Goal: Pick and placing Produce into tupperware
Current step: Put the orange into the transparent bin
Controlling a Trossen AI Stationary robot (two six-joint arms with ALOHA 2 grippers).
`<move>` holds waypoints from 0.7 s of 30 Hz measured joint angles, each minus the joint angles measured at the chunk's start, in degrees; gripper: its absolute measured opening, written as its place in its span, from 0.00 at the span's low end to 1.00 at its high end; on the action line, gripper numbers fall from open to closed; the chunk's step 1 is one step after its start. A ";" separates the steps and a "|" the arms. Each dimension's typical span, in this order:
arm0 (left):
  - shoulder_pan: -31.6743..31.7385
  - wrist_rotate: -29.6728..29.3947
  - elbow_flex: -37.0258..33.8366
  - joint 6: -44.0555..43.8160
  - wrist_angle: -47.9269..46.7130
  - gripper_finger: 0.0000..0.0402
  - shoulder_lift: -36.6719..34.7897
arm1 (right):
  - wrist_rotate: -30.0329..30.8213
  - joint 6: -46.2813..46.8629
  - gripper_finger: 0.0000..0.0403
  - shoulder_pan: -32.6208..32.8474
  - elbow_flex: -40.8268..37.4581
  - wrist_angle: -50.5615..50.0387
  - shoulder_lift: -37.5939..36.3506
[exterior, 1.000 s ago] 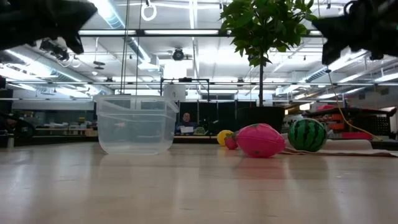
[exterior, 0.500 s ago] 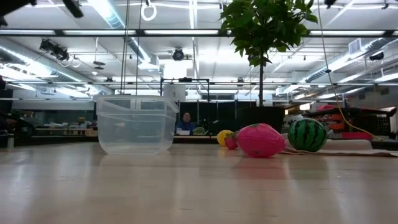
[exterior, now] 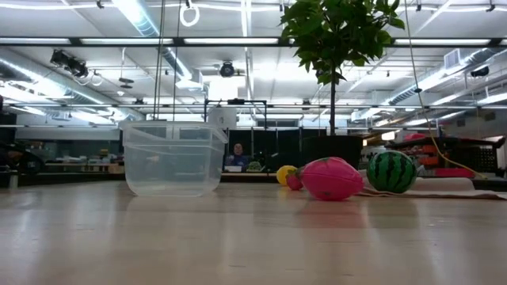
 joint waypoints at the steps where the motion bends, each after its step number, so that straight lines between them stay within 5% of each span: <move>1: -0.74 -0.39 2.37 1.08 -1.77 0.06 1.47 | -1.58 -0.44 0.04 0.00 2.12 -2.05 1.15; 12: -8.36 -12.13 23.34 -2.15 -34.02 0.03 13.93 | -11.99 2.33 0.04 0.79 26.58 -50.02 12.78; 21: -10.41 -12.24 27.28 -5.97 -41.84 0.07 17.62 | -15.26 6.47 0.04 10.42 32.69 -62.60 19.62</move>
